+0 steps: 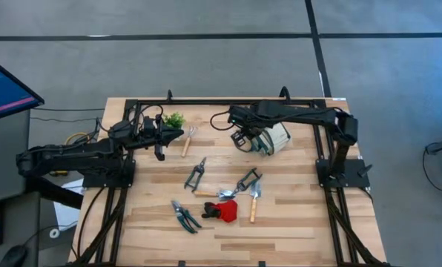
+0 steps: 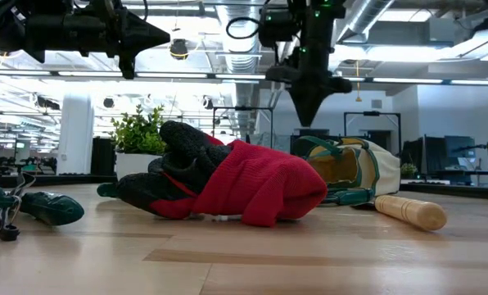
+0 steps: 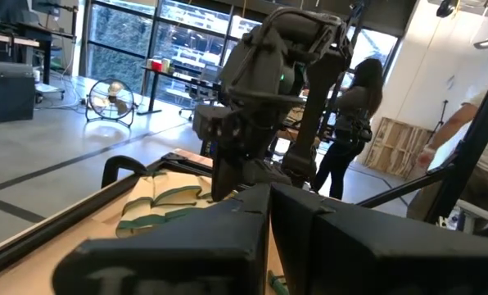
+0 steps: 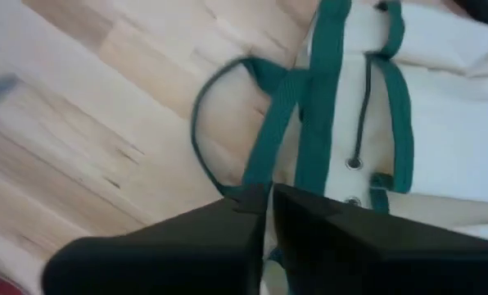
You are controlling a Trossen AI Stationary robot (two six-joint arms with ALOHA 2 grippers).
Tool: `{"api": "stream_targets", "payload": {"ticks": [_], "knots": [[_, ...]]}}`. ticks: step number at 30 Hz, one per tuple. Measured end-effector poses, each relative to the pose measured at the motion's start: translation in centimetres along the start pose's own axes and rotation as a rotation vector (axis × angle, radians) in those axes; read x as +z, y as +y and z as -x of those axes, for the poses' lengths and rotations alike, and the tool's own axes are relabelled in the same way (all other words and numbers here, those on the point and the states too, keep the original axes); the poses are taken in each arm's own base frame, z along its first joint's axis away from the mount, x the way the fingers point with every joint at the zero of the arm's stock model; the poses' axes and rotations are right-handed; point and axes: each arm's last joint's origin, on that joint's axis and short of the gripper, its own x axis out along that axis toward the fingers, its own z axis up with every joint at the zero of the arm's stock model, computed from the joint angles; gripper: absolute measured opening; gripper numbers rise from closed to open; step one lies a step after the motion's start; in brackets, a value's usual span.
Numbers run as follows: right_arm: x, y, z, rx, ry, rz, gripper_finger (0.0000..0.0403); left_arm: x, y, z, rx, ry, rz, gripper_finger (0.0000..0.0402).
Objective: Pick & Place Garden tools in Gardening bag
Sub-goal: Prepare the gardening bag
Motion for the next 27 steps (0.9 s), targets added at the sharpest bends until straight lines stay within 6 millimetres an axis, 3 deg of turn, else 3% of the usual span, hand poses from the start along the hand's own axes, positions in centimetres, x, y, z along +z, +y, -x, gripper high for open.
{"api": "stream_targets", "payload": {"ticks": [15, 20, 27], "knots": [[0.3, 0.3, -0.7, 0.038, 0.009, 0.023, 0.0237, 0.0, 0.0, 0.0, 0.0, 0.001, -0.002, 0.0002], [0.3, 0.3, -1.3, 0.047, -0.002, 0.017, 0.0245, 0.0, 0.0, 0.0, 0.0, 0.001, -0.002, 0.0002], [0.8, 0.0, -1.3, 0.052, -0.021, 0.004, 0.0219, 0.0, 0.0, 0.0, 0.001, 0.002, -0.002, 0.0002]]}}
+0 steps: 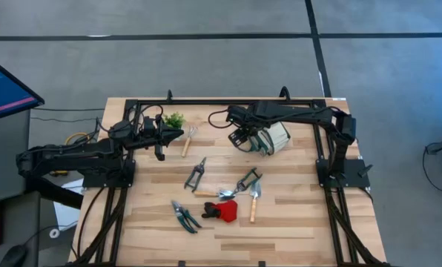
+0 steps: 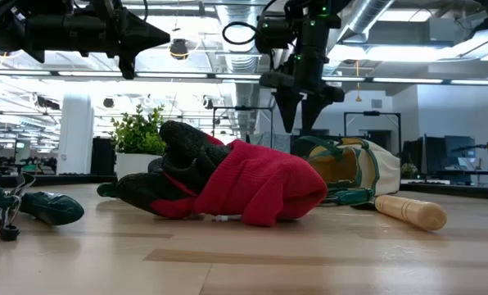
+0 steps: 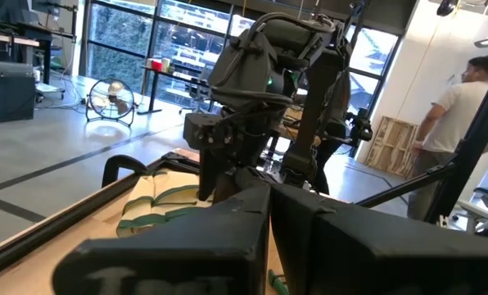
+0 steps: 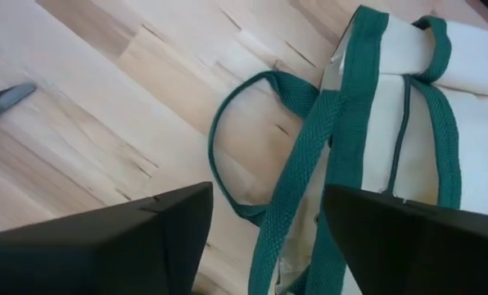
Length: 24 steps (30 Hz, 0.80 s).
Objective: Pick & Place Garden tools in Gardening bag
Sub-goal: Prepare the gardening bag
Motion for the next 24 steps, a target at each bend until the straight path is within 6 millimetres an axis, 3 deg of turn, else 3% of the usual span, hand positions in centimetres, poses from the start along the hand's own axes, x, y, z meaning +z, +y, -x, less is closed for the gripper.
{"api": "stream_targets", "payload": {"ticks": [3, 13, 24], "knots": [[0.2, -0.1, -0.3, -0.004, 0.002, 0.007, 0.0209, 0.0, 0.0, 0.0, 0.0, 0.0, 0.0, 0.0002], [-0.2, 0.7, -5.0, -0.089, 0.144, 0.05, 0.0195, -1.7, 0.4, 0.4, 0.014, 0.053, 0.029, 0.0002], [-0.7, 0.7, -2.9, -0.072, 0.119, 0.062, 0.0107, -1.9, 0.5, 0.5, 0.016, 0.056, 0.035, 0.0002]]}}
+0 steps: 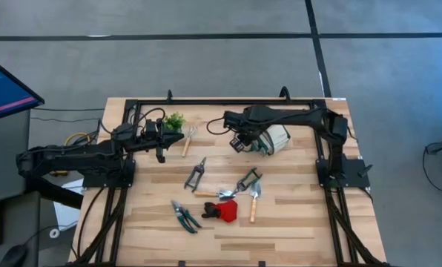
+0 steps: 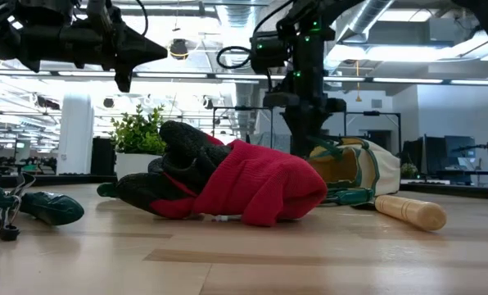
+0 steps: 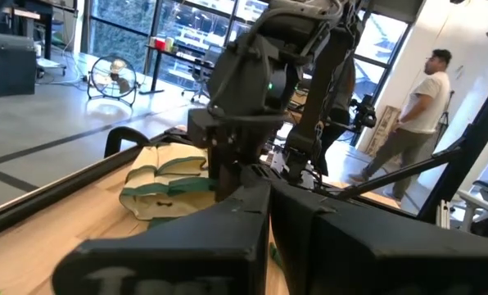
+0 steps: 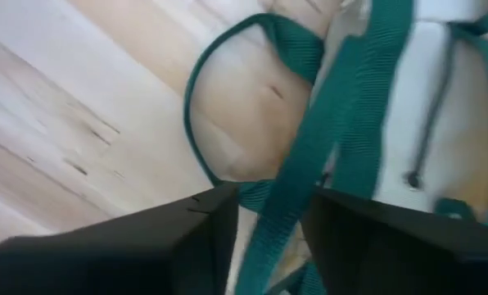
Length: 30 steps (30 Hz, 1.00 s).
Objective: Pick & Place Garden tools in Gardening bag
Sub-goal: Prepare the gardening bag
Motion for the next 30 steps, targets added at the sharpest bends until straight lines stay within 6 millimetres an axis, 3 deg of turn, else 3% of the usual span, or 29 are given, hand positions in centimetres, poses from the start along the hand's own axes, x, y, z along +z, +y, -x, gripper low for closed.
{"api": "stream_targets", "payload": {"ticks": [11, 20, 30], "knots": [[0.3, -0.4, 0.6, 0.016, -0.036, 0.007, 0.001, 0.0, 0.0, 0.0, 0.0, 0.0, 0.0, 0.0002], [0.8, 0.2, 1.9, 0.048, -0.082, 0.024, 0.0004, 0.0, 0.0, 0.0, 0.0, 0.0, 0.0, 0.0002], [1.9, 1.1, 6.0, 0.159, -0.163, 0.031, 0.0002, 0.0, 0.0, 0.0, 0.0, 0.0, 0.0, 0.0002]]}}
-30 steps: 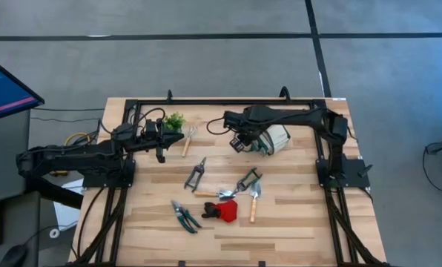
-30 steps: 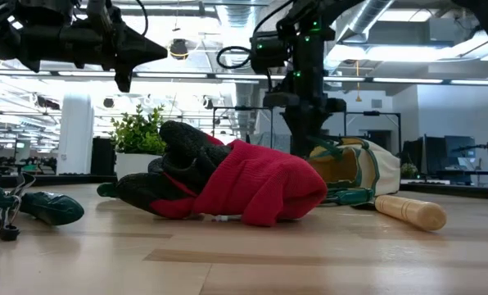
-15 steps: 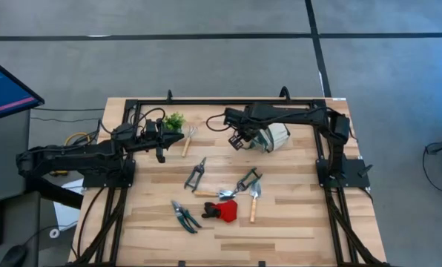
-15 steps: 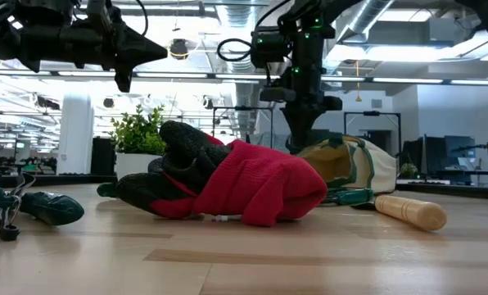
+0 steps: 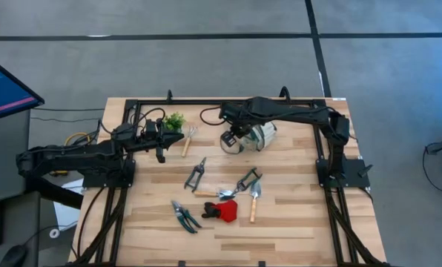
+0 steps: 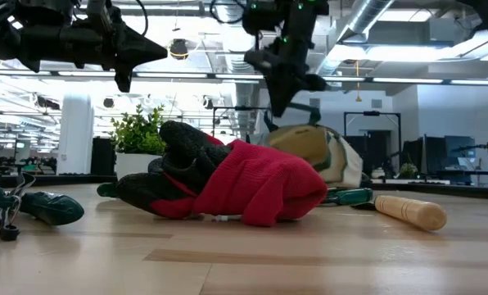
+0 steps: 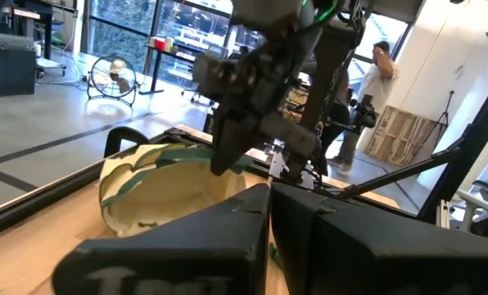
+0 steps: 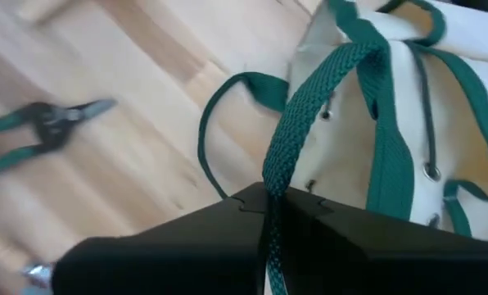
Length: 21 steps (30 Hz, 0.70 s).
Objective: Pick & Place Garden tools in Gardening bag
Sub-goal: Prepare the gardening bag
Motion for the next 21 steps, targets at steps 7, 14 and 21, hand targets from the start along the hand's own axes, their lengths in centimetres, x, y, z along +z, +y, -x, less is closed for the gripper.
{"api": "stream_targets", "payload": {"ticks": [7, 14, 21], "knots": [[0.5, 1.3, 2.8, 0.176, 0.019, 0.023, 0.0001, 0.0, 0.0, 0.0, 0.0, 0.0, 0.0, 0.0002], [0.5, 3.3, 4.6, 0.355, -0.004, 0.113, 0.0001, 0.0, 0.0, 0.0, 0.0, -0.001, 0.0, 0.0002], [0.9, 2.6, 4.7, 0.351, -0.019, 0.152, 0.0, 0.0, 0.0, 0.0, 0.0, -0.001, 0.0, 0.0002]]}}
